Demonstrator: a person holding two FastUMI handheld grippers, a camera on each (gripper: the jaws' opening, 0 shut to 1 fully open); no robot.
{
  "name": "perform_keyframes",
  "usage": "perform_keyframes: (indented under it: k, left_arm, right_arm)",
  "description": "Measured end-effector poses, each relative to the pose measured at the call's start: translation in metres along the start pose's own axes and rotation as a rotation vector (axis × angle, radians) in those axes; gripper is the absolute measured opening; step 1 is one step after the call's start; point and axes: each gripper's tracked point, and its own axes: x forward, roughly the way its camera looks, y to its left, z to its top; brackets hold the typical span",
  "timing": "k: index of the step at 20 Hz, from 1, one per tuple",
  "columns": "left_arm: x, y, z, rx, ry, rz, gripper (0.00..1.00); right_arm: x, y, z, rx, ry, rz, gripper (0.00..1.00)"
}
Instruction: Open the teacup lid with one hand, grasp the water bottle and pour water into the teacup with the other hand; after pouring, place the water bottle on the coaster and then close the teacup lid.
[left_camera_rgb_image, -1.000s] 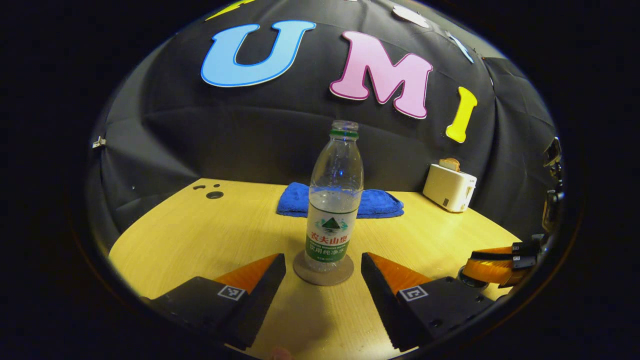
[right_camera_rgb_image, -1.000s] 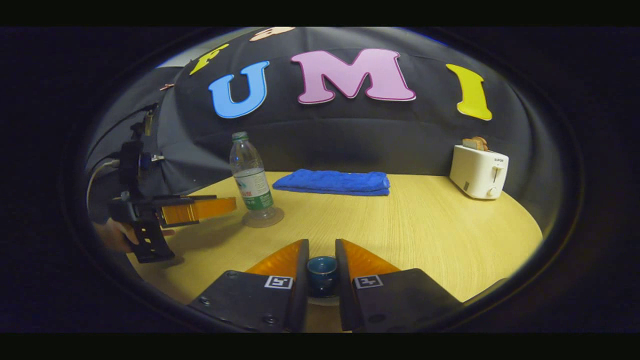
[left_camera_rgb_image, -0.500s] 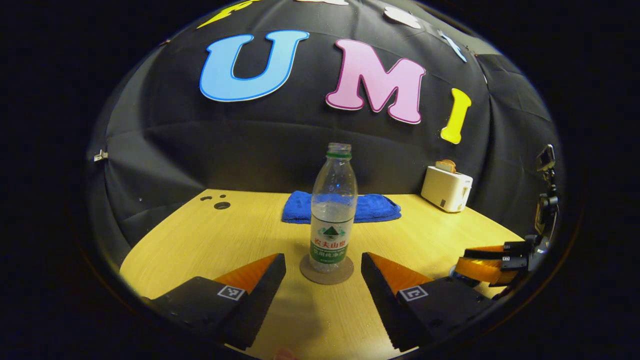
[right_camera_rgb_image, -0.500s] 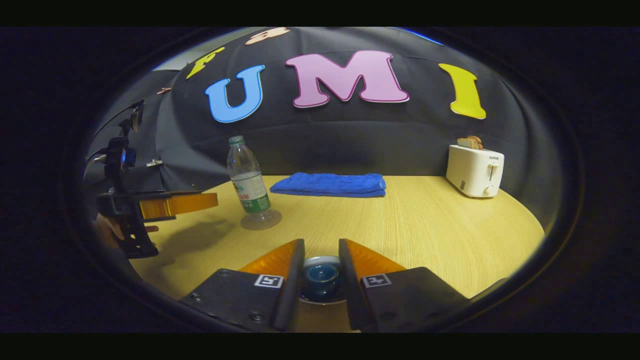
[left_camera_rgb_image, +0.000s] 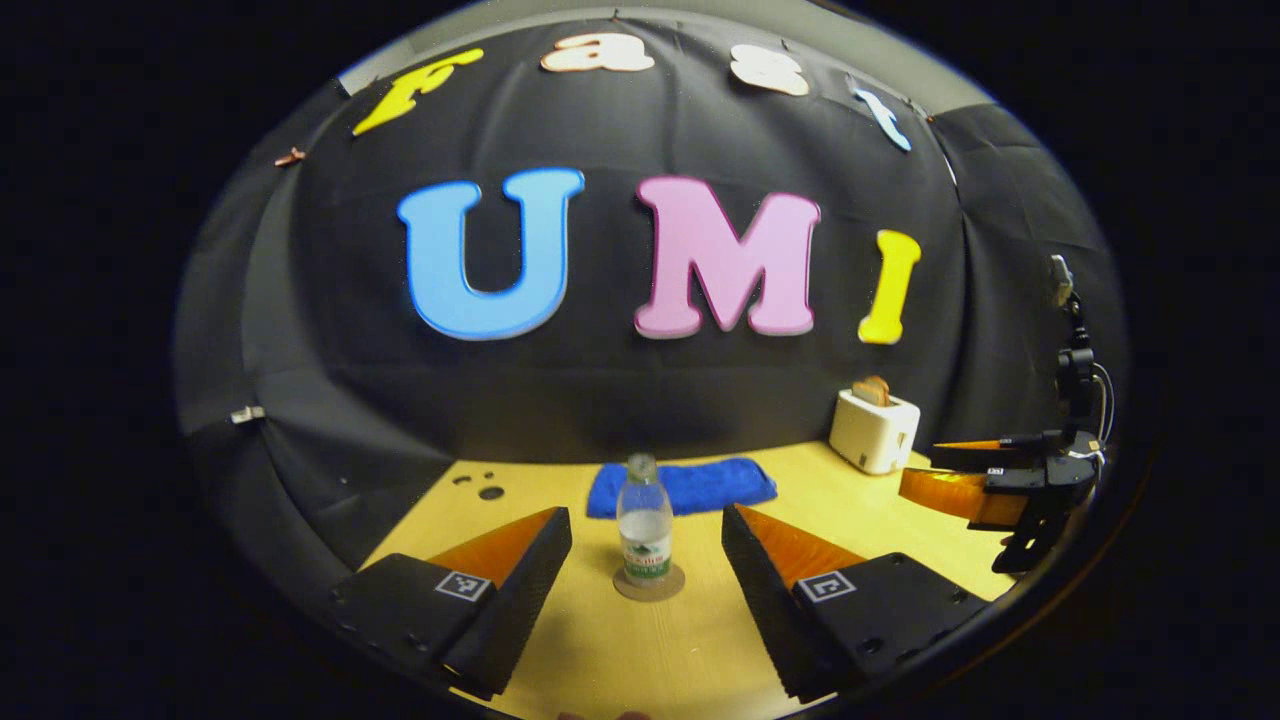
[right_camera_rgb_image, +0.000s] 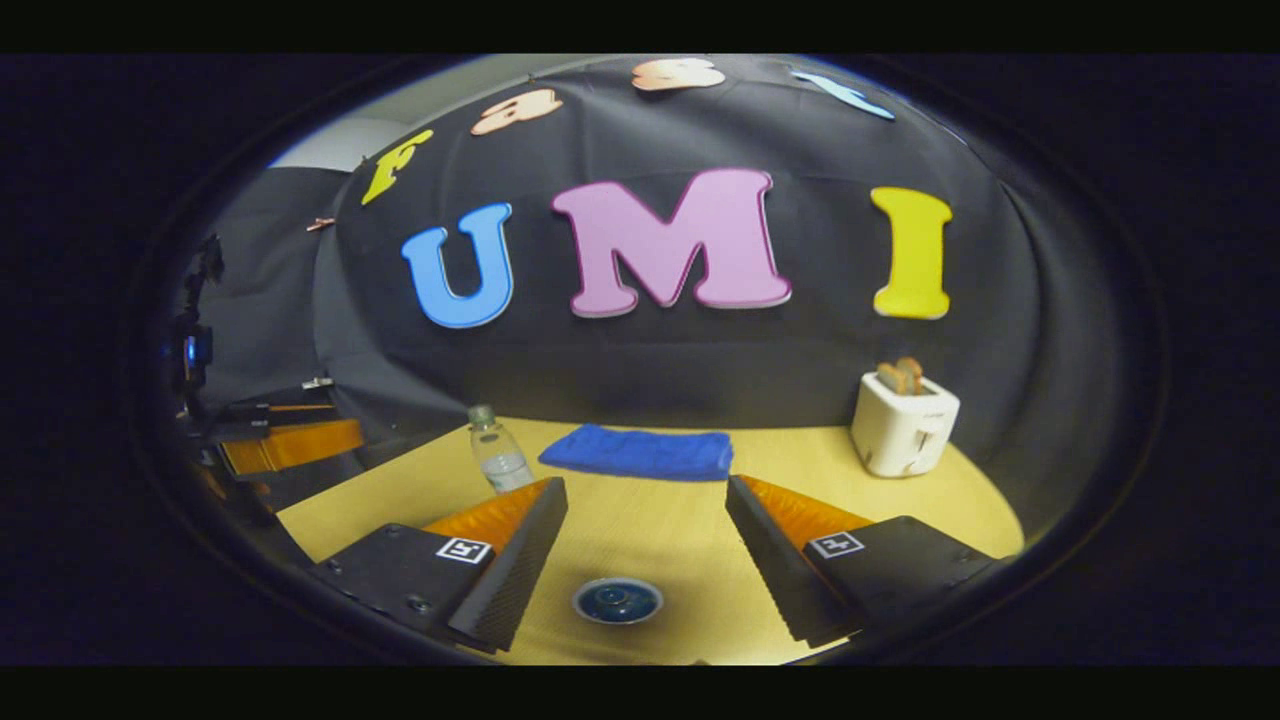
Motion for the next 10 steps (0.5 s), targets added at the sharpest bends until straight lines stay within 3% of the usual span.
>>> perform_keyframes:
  k: [1,4,10]
  left_arm:
    - [-0.012,0.0,0.021,-0.005,-0.03,0.022,0.95]
    - [-0.049,-0.005,0.073,0.005,-0.119,0.059,0.95]
    - [-0.099,-0.023,0.063,-0.035,-0.088,0.064,0.95]
  right_arm:
    - [-0.012,-0.003,0.017,-0.018,-0.017,-0.003,0.99]
    - [-0.053,-0.006,0.056,-0.02,-0.062,-0.011,0.99]
    - [-0.109,-0.015,0.062,-0.032,-0.076,-0.106,0.98]
